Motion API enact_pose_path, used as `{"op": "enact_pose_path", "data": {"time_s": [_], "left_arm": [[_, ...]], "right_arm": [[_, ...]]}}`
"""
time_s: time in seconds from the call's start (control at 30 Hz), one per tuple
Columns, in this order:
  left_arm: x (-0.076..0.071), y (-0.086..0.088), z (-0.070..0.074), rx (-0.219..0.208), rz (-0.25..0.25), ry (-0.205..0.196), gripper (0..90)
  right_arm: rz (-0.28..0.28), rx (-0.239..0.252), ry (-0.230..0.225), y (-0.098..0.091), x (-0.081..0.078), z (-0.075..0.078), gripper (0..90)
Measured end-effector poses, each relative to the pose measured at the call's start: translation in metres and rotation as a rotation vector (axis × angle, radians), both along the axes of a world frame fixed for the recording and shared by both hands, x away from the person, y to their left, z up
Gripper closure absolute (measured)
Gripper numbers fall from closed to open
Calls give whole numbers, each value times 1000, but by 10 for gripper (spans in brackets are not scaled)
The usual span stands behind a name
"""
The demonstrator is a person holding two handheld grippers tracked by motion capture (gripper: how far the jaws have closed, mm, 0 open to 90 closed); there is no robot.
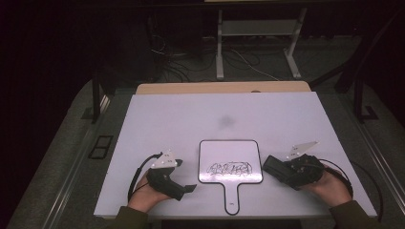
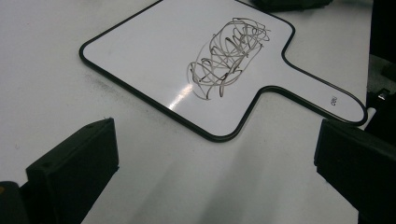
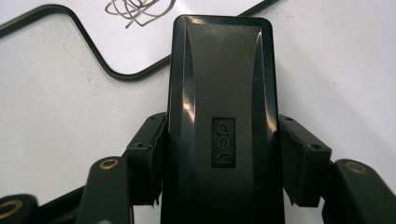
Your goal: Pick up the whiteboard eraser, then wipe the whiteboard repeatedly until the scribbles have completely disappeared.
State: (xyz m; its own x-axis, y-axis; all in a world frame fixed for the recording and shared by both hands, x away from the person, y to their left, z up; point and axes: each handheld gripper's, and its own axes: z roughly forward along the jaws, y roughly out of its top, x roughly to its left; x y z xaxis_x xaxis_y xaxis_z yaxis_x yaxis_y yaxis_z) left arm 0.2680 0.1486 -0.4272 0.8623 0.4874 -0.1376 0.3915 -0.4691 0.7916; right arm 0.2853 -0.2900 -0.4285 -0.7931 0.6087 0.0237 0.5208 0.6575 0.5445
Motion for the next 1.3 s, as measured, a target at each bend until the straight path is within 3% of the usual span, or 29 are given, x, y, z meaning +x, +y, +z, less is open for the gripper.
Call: {"op": "enact_pose_path", "data": {"time_s": [0.6,1.3], "left_arm": [[3,5,-1,-24,9,8,0],[3,2,-1,-20,8,9,0]], "right_arm": [[1,82,13,-1,8,12,387],[47,129,-23,13,16,25,387]]}}
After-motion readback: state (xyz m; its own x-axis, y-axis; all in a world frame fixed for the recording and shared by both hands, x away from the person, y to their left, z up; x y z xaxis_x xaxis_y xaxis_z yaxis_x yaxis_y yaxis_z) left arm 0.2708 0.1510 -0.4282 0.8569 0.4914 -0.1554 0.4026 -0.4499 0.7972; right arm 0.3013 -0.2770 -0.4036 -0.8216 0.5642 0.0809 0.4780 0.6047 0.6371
